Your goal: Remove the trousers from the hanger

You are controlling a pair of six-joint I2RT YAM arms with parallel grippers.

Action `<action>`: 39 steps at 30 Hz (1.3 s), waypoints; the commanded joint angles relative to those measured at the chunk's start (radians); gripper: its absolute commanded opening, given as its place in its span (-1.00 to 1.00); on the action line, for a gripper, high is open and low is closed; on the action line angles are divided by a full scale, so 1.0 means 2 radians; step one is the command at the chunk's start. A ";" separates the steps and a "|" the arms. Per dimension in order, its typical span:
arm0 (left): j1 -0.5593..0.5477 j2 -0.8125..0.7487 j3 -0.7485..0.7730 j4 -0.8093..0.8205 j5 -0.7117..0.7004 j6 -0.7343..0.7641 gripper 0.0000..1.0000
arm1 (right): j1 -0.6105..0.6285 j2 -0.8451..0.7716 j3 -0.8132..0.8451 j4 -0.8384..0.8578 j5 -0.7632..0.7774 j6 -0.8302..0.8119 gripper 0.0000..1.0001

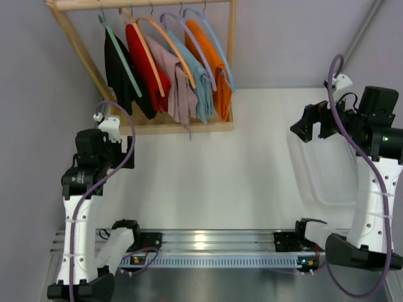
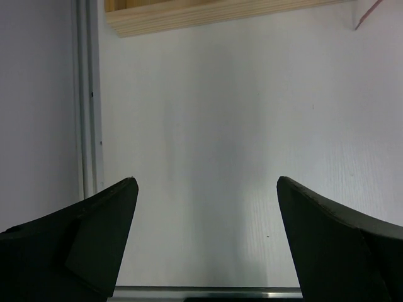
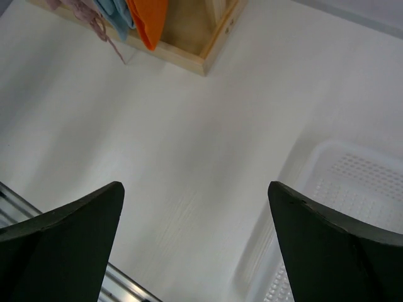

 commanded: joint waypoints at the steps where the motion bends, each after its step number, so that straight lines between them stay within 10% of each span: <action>1: -0.001 -0.008 0.024 -0.001 0.033 -0.023 0.97 | 0.005 0.012 0.061 -0.016 -0.039 0.025 0.99; 12: -0.001 0.018 0.114 -0.026 0.096 -0.027 0.97 | 0.045 0.137 0.217 0.011 -0.111 0.114 0.99; 22: -0.001 0.008 0.118 -0.027 0.136 -0.038 0.97 | 0.076 0.181 0.209 0.294 -0.238 0.364 0.96; 28: -0.001 0.005 0.144 -0.028 0.147 -0.047 0.97 | 0.146 0.240 0.269 0.352 -0.207 0.436 0.76; 34: -0.001 0.005 0.177 -0.028 0.180 -0.057 0.97 | 0.192 0.295 0.317 0.330 -0.106 0.418 0.12; 39: -0.001 0.000 0.175 -0.028 0.173 -0.060 0.97 | 0.229 0.332 0.358 0.310 -0.023 0.374 0.11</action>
